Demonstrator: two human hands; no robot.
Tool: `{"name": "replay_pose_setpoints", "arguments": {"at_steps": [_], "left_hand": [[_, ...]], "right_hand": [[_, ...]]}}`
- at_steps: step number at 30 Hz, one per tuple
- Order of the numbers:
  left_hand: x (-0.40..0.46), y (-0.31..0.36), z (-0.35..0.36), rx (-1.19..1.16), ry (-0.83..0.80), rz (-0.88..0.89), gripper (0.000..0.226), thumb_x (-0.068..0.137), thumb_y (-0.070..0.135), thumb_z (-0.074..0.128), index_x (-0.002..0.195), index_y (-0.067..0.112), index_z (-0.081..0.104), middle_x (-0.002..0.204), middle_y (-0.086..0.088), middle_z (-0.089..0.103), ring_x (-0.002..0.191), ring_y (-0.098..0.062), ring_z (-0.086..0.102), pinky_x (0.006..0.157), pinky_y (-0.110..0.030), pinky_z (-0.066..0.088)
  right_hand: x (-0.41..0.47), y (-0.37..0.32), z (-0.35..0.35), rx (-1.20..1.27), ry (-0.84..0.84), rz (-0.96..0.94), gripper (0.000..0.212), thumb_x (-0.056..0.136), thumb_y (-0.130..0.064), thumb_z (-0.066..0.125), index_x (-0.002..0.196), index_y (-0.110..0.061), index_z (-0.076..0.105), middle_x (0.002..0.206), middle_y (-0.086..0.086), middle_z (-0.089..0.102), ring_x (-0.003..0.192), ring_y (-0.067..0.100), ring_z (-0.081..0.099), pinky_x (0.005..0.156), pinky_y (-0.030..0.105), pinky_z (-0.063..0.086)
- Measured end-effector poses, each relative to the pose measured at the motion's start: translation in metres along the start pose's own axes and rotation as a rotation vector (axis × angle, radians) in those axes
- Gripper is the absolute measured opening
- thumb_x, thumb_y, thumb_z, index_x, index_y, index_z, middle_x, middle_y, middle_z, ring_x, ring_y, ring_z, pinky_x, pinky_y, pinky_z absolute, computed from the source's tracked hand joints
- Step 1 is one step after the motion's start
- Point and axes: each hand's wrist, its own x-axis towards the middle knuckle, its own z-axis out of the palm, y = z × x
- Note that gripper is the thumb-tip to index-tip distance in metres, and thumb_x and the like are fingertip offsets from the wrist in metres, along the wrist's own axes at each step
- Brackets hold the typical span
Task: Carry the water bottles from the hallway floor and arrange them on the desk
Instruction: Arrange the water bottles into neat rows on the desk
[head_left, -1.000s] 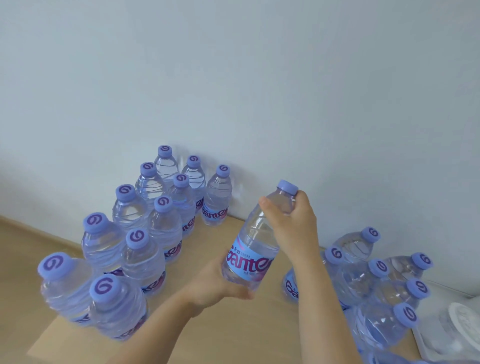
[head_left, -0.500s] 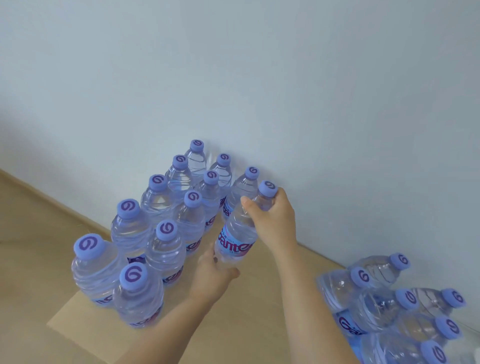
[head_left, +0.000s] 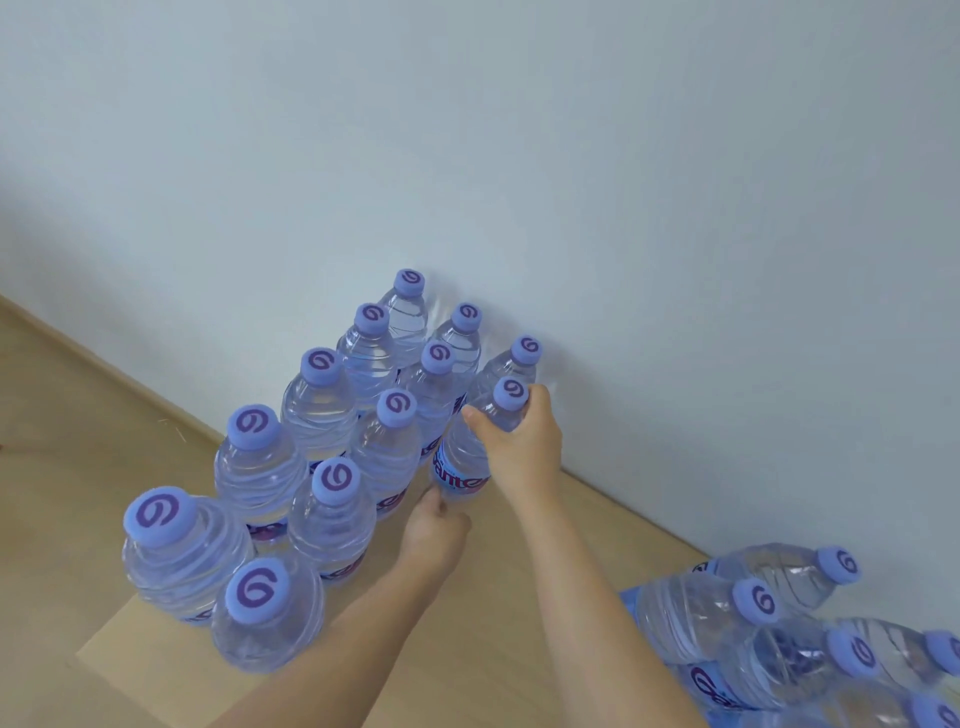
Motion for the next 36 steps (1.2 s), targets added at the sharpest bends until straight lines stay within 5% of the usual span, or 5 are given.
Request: {"name": "replay_pose_setpoints", "arguments": {"at_steps": [15,19,23,28,36], "left_hand": [[0.006,0.004,-0.003,0.056,0.015,-0.036,0.023,0.084,-0.007,0.045,0.095,0.013,0.051,0.080,-0.001,0.048,0.063,-0.008,0.039,0.053,-0.015,0.033],[-0.007,-0.001,0.006,0.149,-0.006,-0.064,0.048,0.087,0.002,0.054,0.133,0.003,0.042,0.080,0.009,0.039,0.064,-0.001,0.036,0.054,-0.013,0.028],[-0.028,-0.003,0.027,0.254,-0.153,-0.071,0.065,0.088,0.005,0.055,0.146,0.004,0.026,0.142,-0.010,0.041,0.122,-0.020,0.044,0.085,-0.020,0.032],[-0.057,-0.010,0.068,0.363,-0.361,0.029,0.064,0.086,0.005,0.057,0.145,0.009,0.032,0.146,-0.006,0.040,0.129,-0.016,0.044,0.088,-0.020,0.034],[-0.081,-0.028,0.090,0.478,-0.540,0.074,0.069,0.083,0.007,0.062,0.145,0.013,0.032,0.144,-0.004,0.042,0.127,-0.015,0.045,0.084,-0.022,0.038]], "right_hand": [[-0.002,0.001,0.002,0.025,-0.053,-0.012,0.056,0.069,-0.038,0.080,0.111,-0.019,0.047,0.108,-0.007,0.045,0.106,0.013,0.044,0.085,0.018,0.034],[-0.022,-0.001,-0.030,0.049,-0.049,0.047,0.049,0.074,-0.045,0.073,0.111,-0.029,0.045,0.113,-0.014,0.045,0.102,-0.004,0.045,0.079,0.002,0.033],[-0.058,0.008,-0.087,0.058,0.296,-0.015,0.023,0.083,-0.027,0.068,0.103,-0.019,0.057,0.103,-0.008,0.058,0.100,0.007,0.055,0.078,-0.003,0.031],[-0.098,0.028,-0.150,-0.292,0.900,-0.139,0.031,0.077,-0.016,0.068,0.103,0.000,0.060,0.098,-0.002,0.055,0.095,0.014,0.047,0.084,0.022,0.035],[-0.109,0.084,-0.159,0.063,0.425,0.454,0.035,0.081,-0.034,0.069,0.105,-0.017,0.051,0.104,-0.004,0.056,0.104,0.016,0.054,0.080,0.025,0.036]]}}
